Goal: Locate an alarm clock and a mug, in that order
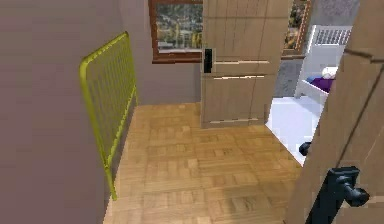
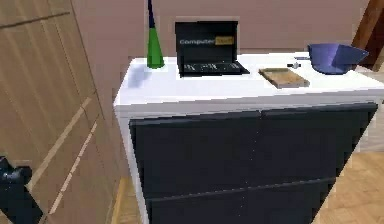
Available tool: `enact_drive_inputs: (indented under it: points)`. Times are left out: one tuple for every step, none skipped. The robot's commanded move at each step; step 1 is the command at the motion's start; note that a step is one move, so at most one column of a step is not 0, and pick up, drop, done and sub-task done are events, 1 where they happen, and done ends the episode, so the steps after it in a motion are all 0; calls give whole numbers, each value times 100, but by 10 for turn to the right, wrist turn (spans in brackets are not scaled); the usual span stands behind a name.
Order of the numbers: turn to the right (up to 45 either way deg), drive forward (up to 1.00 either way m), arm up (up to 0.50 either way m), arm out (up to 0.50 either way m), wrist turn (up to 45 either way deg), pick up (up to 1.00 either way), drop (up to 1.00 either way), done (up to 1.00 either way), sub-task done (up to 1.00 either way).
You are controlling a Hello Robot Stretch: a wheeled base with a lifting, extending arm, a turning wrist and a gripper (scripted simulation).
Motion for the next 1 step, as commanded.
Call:
enact_drive_inputs:
  points:
    - [0, 70, 0, 0, 0, 0, 0, 0, 0]
